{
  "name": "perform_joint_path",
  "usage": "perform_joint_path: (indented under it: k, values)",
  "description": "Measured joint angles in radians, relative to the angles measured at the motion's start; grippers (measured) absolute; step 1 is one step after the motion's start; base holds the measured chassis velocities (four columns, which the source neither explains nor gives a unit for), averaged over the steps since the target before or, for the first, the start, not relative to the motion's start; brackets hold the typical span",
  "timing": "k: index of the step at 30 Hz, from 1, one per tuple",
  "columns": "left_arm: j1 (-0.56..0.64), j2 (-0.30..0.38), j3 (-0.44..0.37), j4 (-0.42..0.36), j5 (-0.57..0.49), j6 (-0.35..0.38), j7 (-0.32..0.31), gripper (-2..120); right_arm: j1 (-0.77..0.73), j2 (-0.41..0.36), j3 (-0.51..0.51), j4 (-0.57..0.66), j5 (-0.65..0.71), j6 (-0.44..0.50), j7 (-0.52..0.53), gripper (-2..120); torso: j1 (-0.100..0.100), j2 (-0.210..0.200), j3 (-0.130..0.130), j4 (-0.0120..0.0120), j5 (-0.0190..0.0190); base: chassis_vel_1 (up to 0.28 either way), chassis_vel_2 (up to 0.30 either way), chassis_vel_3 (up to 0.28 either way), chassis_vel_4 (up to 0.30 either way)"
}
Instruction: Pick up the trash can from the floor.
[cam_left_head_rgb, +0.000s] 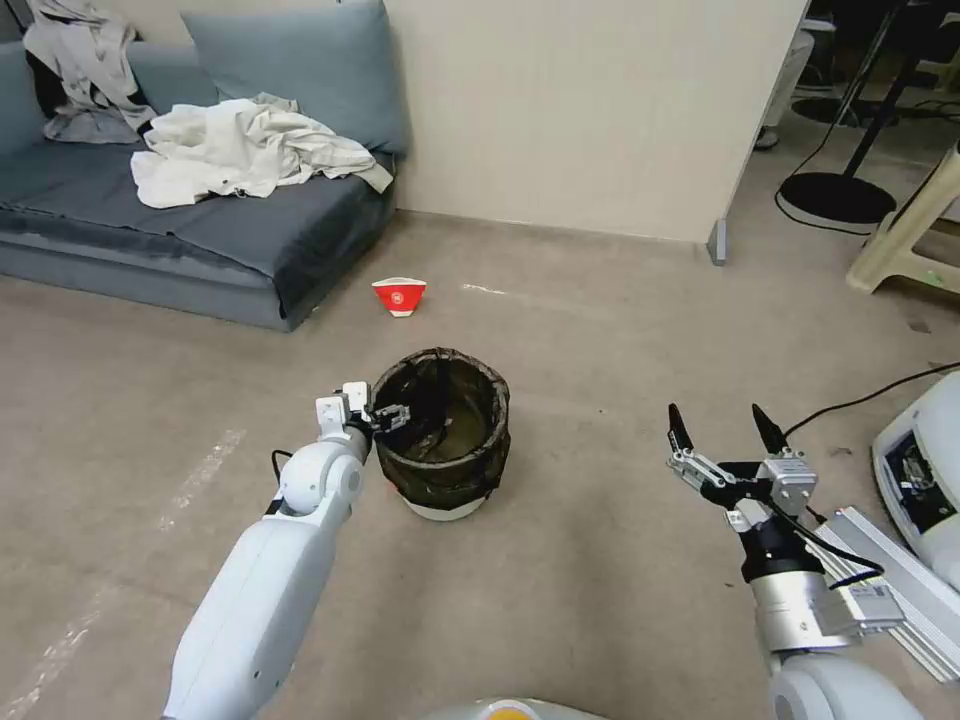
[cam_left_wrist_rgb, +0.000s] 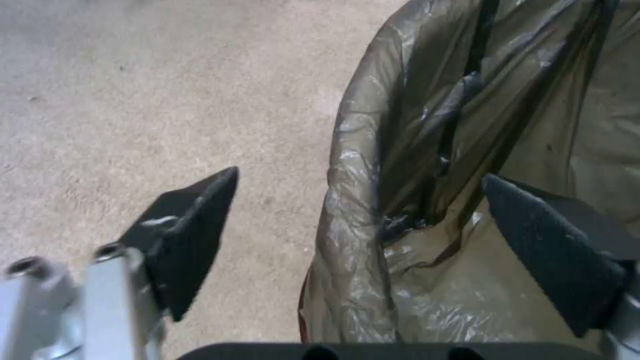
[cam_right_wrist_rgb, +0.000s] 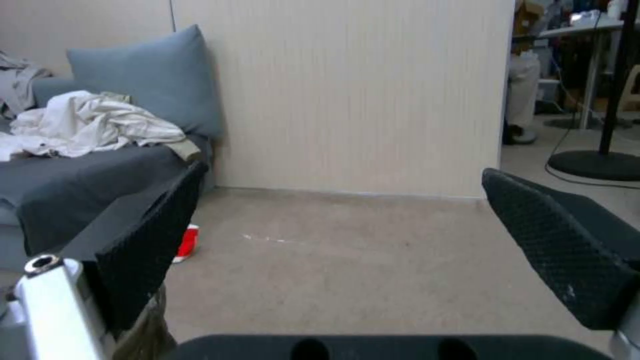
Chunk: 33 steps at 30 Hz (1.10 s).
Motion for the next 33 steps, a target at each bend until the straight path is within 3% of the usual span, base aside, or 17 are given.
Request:
perform_joint_path:
  k: [3,24,33]
  values:
    - [0.001,0.0,-0.001,-0.001,-0.002,0.0,0.0,86,0.0,0.0,0.0,0.001,0.0,0.001,0.0,100,0.0,0.0,0.0,0.0,0.0,0.0,0.0,0.0,0.0]
    - [0.006,-0.003,-0.016,-0.021,-0.051,-0.002,-0.02,7,-0.007,-0.003,-0.001,0.004,-0.003,0.008,-0.001,100,0.0,0.0,0.0,0.0,-0.0002,0.0,0.0,0.0,0.0]
    - [0.014,-0.003,-0.036,-0.068,-0.087,0.002,-0.057,6,-0.008,-0.005,-0.003,0.004,-0.003,0.011,-0.001,100,0.0,0.0,0.0,0.0,-0.0001,0.0,0.0,0.0,0.0]
